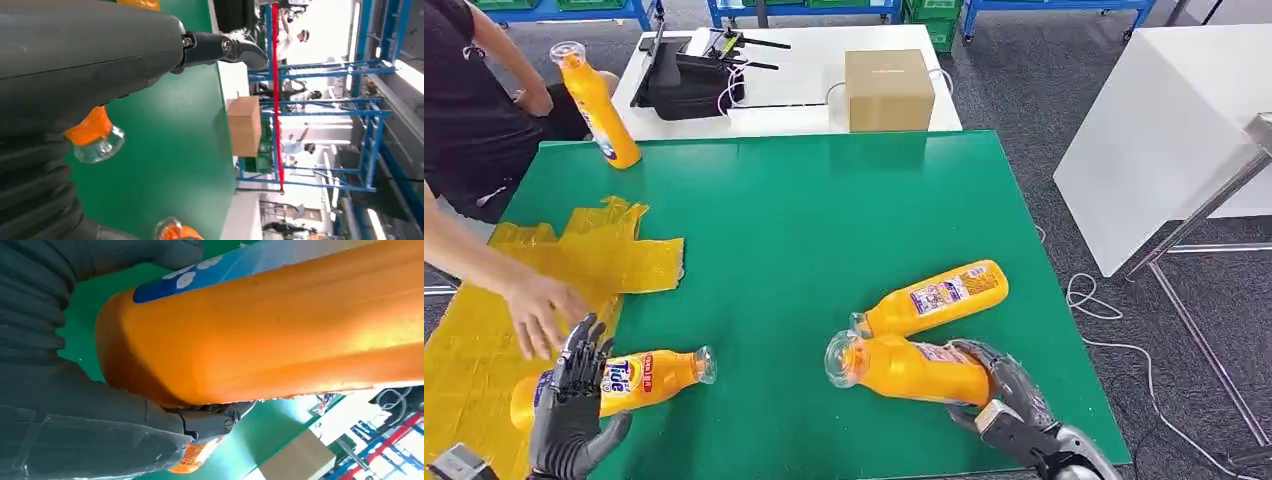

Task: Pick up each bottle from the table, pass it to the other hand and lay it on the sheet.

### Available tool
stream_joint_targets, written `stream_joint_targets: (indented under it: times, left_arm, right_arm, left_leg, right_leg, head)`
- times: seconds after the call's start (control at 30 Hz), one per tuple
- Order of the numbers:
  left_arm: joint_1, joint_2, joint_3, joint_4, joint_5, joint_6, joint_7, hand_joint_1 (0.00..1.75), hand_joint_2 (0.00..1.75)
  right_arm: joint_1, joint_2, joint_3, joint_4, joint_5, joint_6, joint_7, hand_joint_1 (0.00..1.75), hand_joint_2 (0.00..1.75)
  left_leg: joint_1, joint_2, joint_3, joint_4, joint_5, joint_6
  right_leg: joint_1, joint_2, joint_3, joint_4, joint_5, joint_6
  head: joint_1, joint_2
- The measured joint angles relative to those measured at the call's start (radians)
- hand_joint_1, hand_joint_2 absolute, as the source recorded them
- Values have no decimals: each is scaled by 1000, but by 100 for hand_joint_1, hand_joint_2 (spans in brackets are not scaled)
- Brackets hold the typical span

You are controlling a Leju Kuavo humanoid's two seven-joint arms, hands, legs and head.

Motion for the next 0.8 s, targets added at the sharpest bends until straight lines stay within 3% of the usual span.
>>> stream_joint_targets:
  times: [0.37, 0.57, 0.8]
  left_arm:
    - [-96, -47, -338, 0, 133, 93, 16, 0, 175]
    - [-112, -58, -395, 30, 175, 84, 26, 0, 175]
    - [-125, -63, -416, 60, 183, 68, 26, 0, 175]
  right_arm:
    - [-168, 225, 48, 101, -67, 32, -14, 175, 175]
    - [-217, 311, 111, 150, -96, 21, -14, 175, 175]
    - [-235, 348, 159, 184, -102, 19, -14, 175, 175]
  left_leg:
    - [0, 1, 0, 0, 2, 0]
    - [1, 0, -2, 0, 2, -1]
    - [0, 0, -3, 0, 2, -1]
  right_leg:
    - [0, 0, 0, 0, 1, 0]
    - [1, 0, -2, 1, 1, 0]
    - [0, 0, -3, 1, 1, 0]
  head:
    - [0, 0]
    - [0, 0]
    - [0, 0]
